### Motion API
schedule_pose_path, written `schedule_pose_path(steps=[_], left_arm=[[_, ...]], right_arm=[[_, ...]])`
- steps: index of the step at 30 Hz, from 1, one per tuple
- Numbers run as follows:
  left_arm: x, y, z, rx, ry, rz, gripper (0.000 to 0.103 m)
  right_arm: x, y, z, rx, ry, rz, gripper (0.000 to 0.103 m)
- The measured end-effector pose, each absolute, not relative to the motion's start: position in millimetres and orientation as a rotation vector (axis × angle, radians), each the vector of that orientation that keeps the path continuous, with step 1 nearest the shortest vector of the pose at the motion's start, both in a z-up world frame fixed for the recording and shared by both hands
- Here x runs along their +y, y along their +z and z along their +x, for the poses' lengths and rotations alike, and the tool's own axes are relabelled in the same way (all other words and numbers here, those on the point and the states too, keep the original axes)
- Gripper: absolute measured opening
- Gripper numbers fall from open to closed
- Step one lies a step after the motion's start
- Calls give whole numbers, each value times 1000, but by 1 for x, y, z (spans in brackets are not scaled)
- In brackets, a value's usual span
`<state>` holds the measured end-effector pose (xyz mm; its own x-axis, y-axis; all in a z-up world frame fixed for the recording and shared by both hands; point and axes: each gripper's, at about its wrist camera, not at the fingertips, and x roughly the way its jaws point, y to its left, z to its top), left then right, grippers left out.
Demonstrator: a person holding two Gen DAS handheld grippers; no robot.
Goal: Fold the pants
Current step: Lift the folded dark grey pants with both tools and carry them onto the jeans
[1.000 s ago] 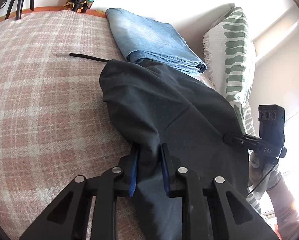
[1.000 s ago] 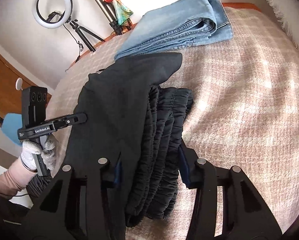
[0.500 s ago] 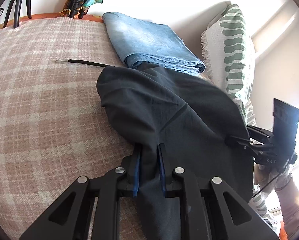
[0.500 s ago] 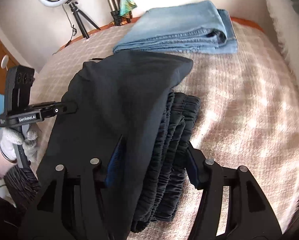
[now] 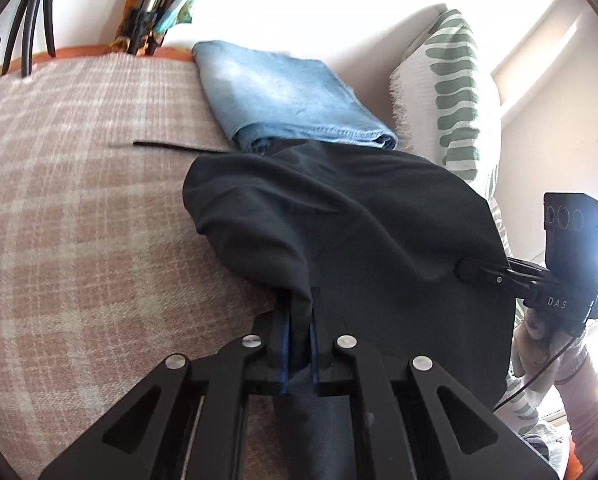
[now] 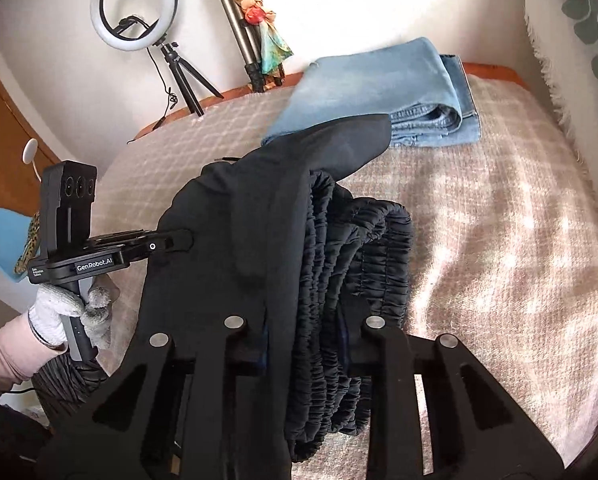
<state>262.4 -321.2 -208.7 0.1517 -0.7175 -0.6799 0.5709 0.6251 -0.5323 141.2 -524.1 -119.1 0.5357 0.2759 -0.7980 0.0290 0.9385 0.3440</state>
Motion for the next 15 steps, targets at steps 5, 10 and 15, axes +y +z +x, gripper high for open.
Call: schedule_pose_path(steps=[5,10,15], left_arm=[[-310,-178,260,992,-959,-175,3],[-314,-147,269,926,-974,-152,3],[-330,-118,291,867,-985,-138,3]], right_arm=[[-526,-89,145,935,137,316,25],[-527,-55,164,868,128,273,25],[-539,-30,195,811,105,248,25]])
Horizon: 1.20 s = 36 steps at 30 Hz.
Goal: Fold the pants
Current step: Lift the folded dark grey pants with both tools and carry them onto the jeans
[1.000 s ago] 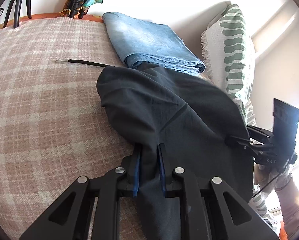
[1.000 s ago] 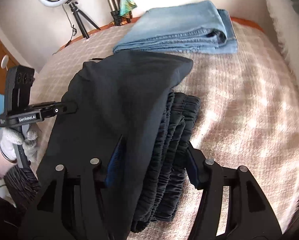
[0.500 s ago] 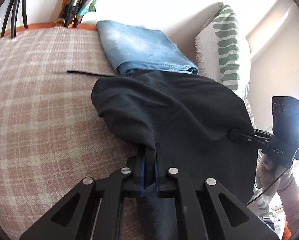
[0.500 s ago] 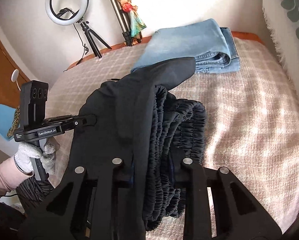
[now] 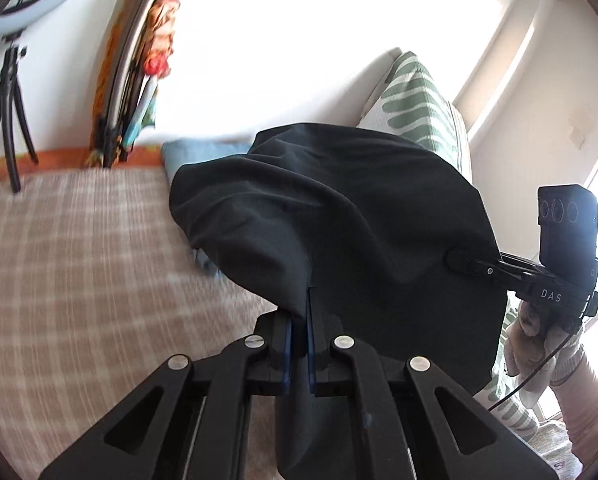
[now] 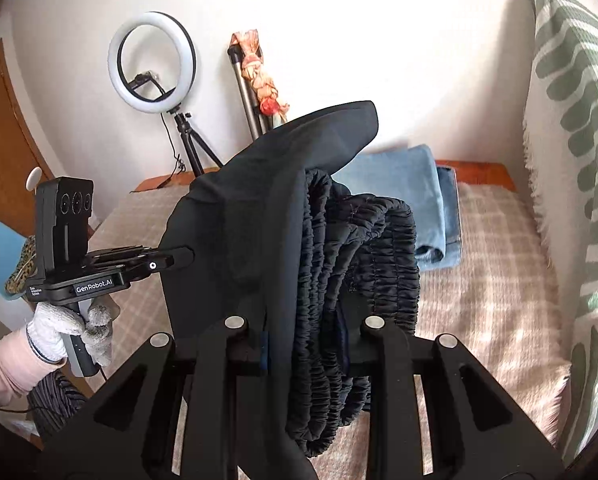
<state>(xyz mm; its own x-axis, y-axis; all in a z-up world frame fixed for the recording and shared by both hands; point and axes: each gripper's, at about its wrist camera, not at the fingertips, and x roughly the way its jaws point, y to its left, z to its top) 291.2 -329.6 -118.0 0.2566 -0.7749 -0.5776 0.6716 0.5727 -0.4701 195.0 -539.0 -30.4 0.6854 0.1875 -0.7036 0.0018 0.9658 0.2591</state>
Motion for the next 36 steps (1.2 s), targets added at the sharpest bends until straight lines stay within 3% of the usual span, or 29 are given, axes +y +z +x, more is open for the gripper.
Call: schedule_pose_path(steps=[11,18,25,30,36], left_arm=[[-375,-72,368,763,-971,-95,3],[-414,-87,424,784,-947,-51,3],[-437,-134,475,872,-895,-40,3],[-442,-160,493,929,-829,-1,5],[-437,-172,498,979,-717,69,7]], right_arm=[[-583,-23,299,778,85,212,25],[-628,-71,369,836,94,280,25],[-658,-147,404,960,37,364,27],[-672,-162,403,991,-54,365,56],[-670,-151,398,985,-134,331,65]])
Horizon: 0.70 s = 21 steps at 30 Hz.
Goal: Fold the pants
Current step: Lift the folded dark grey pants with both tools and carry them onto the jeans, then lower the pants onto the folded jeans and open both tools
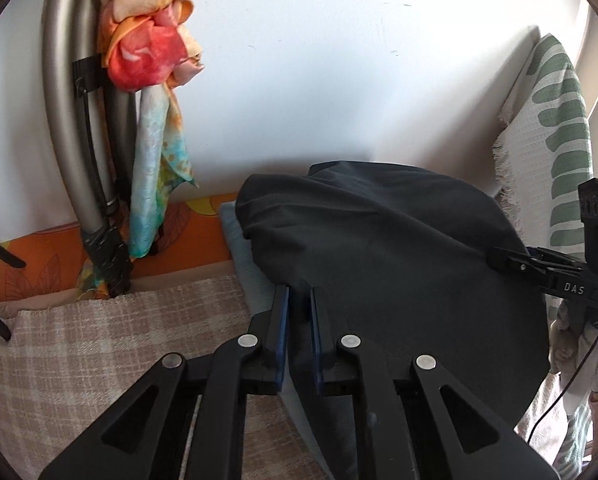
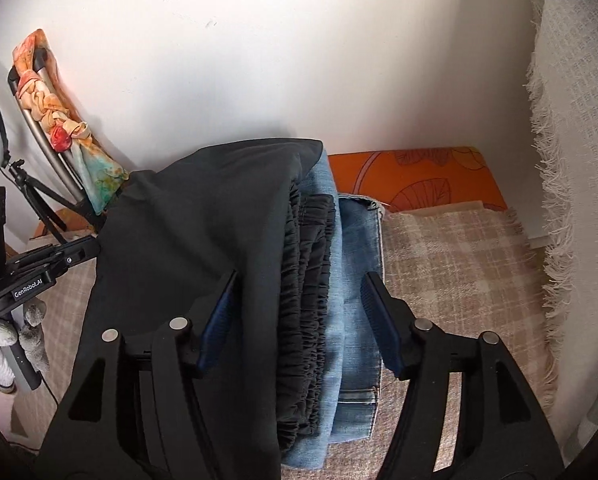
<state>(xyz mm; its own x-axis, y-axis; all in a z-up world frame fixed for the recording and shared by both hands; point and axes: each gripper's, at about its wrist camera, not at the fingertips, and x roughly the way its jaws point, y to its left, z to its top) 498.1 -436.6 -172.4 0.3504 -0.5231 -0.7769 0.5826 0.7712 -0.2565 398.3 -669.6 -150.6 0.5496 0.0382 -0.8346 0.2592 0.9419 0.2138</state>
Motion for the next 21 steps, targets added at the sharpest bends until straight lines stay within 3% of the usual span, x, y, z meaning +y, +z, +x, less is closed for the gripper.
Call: schedule_pose_path(steps=[7,13,21], left_arm=[[-412,-160,488,964,-699,71,7],[-429,-152,431,967,-914,87,7],[-435,-191,389,1050,-992,201,7]], right_arm=[[-655,-107,398,772,-27,300,67],[-650,-140,442,874,42,372,67],[-665,-168,451,917,-66,363,62]])
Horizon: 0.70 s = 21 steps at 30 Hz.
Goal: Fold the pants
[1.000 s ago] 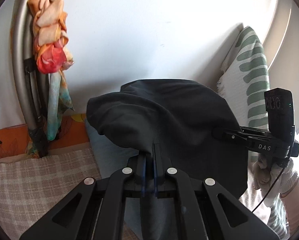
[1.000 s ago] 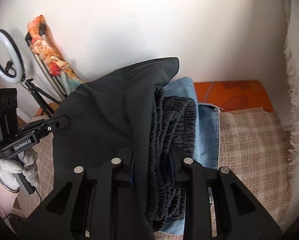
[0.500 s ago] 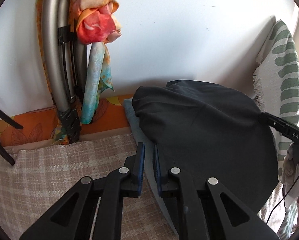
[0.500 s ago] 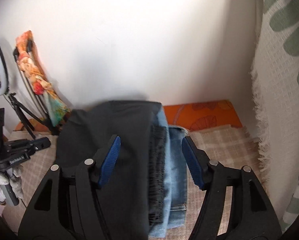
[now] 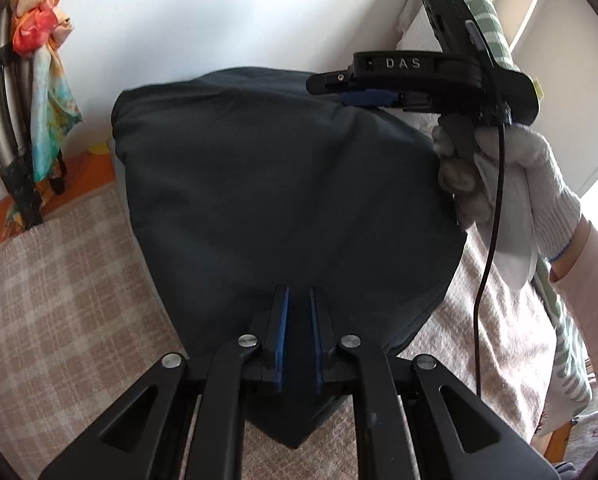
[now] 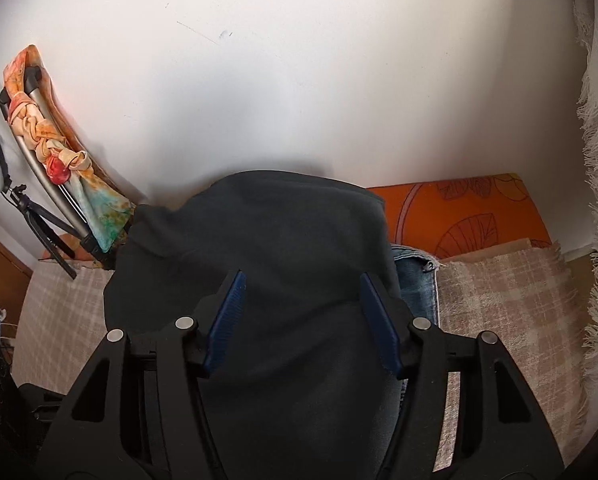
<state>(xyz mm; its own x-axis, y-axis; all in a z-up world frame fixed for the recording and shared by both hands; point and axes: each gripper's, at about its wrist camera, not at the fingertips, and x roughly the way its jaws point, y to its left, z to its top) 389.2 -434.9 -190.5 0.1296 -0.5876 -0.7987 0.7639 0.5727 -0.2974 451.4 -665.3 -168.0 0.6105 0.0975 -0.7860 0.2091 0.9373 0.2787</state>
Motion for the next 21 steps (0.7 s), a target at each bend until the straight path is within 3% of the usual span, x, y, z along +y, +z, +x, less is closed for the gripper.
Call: schedule_pose_path(steps=[10,14,21], left_arm=[[-402,-177,359,1026,-974,220,7],[-378,-163,338,1016,-952,199,7],[-348,-122,299,955,-884,203,8]], right_arm=[[-655,-125,394,852,-160,369,69],[-636,-110,362,831,-165,313,80],[-604,-87,297,811,-164,262,82]])
